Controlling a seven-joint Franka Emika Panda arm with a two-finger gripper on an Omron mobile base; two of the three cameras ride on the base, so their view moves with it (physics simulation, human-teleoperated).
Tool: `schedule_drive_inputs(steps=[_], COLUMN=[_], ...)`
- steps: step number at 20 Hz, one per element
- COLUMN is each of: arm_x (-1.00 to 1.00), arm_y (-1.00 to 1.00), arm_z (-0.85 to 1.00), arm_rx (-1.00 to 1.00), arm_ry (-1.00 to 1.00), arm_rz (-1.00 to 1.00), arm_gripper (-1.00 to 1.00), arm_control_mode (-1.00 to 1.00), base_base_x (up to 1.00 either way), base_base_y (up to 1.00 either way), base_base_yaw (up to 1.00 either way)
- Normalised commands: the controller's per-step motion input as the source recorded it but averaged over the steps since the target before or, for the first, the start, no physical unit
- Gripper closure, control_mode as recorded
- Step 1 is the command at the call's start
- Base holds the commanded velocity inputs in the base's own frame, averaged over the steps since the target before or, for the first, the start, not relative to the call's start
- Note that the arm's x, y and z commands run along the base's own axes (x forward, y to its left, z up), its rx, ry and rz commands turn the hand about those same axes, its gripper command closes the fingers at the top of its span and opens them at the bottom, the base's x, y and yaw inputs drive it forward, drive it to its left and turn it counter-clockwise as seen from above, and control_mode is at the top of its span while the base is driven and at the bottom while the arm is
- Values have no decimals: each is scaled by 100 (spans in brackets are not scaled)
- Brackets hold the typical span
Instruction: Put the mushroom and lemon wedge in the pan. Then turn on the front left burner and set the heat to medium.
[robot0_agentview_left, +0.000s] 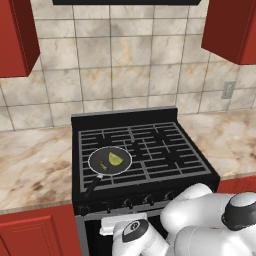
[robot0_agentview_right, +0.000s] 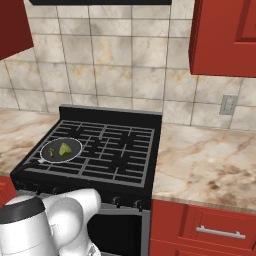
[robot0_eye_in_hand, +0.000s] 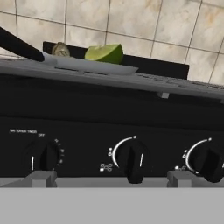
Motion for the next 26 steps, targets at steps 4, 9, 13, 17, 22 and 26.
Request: schedule_drive_inputs(steps=[4,9,13,17,22,26], arm_x=[16,30,28,7,13,25], arm_y=[-16,-27,-25,-9,-25,-39], arm_z=[0,0,0,-14,-24,0], arm_rx=[0,1,3,1,4,10], arm_ry=[0,0,0,2,2,0], arm_rz=[0,0,1,0,5,11], arm_gripper=[-100,-100,-100,-100,-100,-100], arm_control_mode=[-100,-100,-100,-100,-100,-100], base_base_x=[0,0,0,0,0,0], base_base_y=[0,0,0,0,0,0], base_base_yaw=[0,0,0,0,0,0])
